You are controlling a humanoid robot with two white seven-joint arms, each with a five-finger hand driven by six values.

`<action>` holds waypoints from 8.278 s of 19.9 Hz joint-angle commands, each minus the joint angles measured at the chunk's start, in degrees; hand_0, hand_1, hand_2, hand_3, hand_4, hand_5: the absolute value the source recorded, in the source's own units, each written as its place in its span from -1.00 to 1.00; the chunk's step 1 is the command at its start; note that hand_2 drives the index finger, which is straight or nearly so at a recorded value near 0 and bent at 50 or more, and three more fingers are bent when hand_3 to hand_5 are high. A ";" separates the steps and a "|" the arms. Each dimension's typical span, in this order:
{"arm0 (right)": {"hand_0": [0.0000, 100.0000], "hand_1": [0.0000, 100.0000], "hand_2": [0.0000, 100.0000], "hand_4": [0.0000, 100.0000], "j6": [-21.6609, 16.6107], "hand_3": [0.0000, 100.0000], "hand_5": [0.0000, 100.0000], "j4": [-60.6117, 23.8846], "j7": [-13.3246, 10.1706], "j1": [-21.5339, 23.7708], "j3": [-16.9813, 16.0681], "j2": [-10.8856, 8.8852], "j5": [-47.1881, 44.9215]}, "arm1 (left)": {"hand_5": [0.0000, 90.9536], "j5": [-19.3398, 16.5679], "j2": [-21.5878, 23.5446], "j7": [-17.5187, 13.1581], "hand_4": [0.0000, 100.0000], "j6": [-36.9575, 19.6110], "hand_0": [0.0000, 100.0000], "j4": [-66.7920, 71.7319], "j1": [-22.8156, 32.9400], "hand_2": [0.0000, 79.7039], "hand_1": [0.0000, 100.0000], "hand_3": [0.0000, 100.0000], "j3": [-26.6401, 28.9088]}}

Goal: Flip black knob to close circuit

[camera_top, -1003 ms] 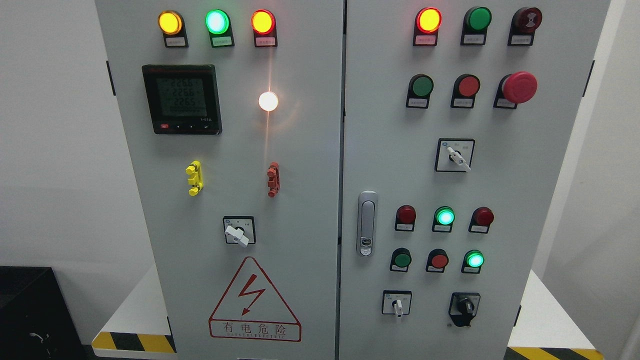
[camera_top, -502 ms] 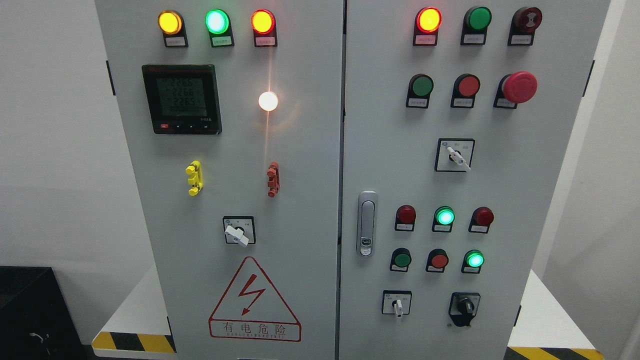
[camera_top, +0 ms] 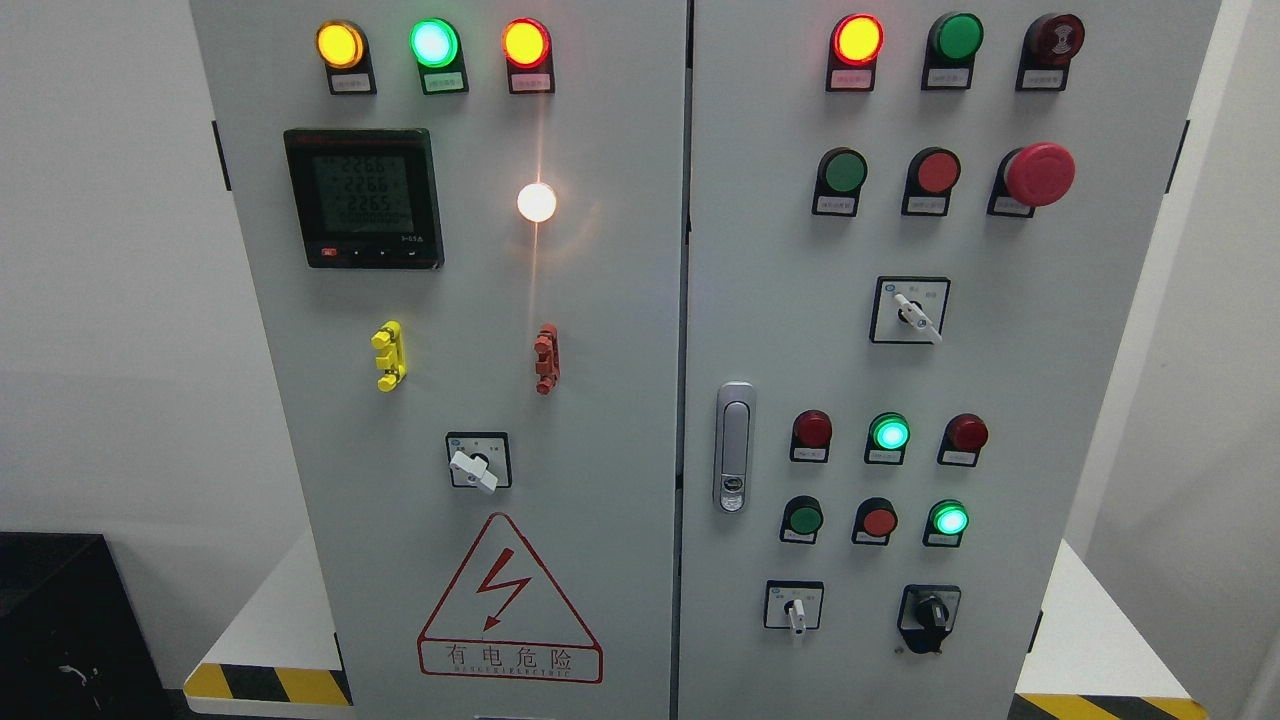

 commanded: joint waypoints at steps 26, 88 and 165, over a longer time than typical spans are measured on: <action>-1.00 -1.00 0.82 0.89 4.27 1.00 1.00 -36.11 -0.13 -7.42 -11.39 3.06 43.50 | -1.00 -0.04 0.00 -0.03 -1.00 0.04 -0.76 -1.67 1.32 -1.00 0.11 -1.00 0.00; -1.00 -1.00 0.83 0.90 10.34 1.00 1.00 -37.70 6.37 -25.97 -18.95 2.35 48.70 | -1.00 0.04 0.00 -0.03 -1.00 0.04 -0.76 -1.67 1.32 -1.00 0.11 -1.00 0.00; -1.00 -0.94 0.80 0.86 10.43 1.00 1.00 -37.79 5.49 -27.37 -22.91 1.65 47.56 | -1.00 -0.04 0.00 -0.03 -1.00 0.04 -0.76 -1.76 1.32 -1.00 0.11 -1.00 0.00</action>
